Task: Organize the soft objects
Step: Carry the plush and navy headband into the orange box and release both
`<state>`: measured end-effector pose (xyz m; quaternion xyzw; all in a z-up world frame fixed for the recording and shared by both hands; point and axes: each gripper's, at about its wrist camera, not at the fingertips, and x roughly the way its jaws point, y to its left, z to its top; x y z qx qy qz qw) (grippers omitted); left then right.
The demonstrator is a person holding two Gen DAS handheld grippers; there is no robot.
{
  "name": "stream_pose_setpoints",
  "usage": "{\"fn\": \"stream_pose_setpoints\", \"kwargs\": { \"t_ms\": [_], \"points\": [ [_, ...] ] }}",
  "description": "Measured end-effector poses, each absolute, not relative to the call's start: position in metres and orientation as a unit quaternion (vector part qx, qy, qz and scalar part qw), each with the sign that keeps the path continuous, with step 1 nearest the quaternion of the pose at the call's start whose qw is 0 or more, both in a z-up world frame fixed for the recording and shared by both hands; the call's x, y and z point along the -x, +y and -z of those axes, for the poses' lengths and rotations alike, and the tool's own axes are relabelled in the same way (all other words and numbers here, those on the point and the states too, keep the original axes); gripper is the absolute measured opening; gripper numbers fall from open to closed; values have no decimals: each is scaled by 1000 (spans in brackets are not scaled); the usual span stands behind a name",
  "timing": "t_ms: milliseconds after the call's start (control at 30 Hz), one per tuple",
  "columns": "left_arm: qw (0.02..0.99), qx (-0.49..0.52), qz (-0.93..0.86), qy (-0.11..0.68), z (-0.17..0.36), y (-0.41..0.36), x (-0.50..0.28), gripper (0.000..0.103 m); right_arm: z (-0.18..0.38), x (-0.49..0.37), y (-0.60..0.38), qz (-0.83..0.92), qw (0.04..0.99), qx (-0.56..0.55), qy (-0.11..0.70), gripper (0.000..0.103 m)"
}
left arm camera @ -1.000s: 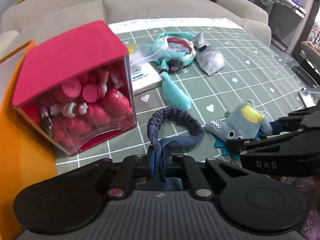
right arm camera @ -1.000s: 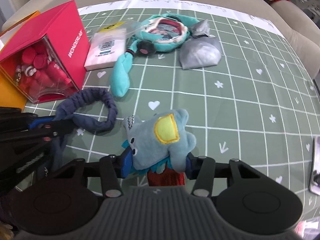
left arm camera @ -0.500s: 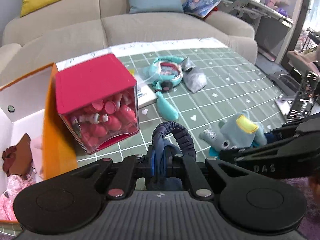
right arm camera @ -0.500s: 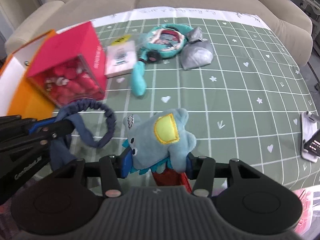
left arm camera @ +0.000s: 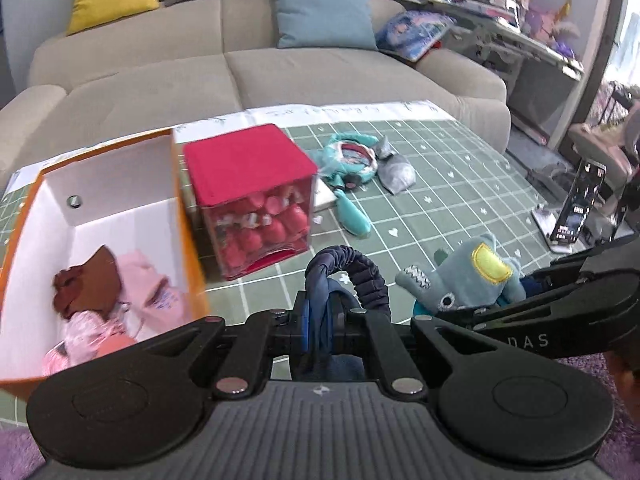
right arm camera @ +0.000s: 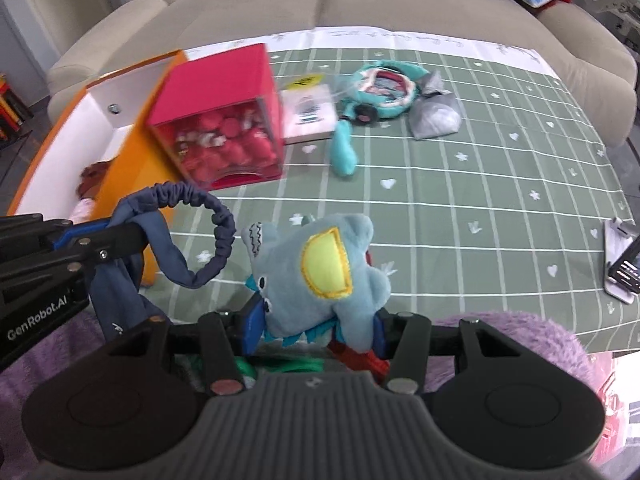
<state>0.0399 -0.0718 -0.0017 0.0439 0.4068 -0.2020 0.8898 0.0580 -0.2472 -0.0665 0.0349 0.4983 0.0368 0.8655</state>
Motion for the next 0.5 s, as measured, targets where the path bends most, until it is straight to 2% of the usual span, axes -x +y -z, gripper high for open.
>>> {"fn": "stream_pose_setpoints", "kwargs": {
  "t_ms": [500],
  "points": [
    [916,-6,142,375,-40,9,-13,8,28,-47,-160,-136,866,-3,481,50]
  ]
}}
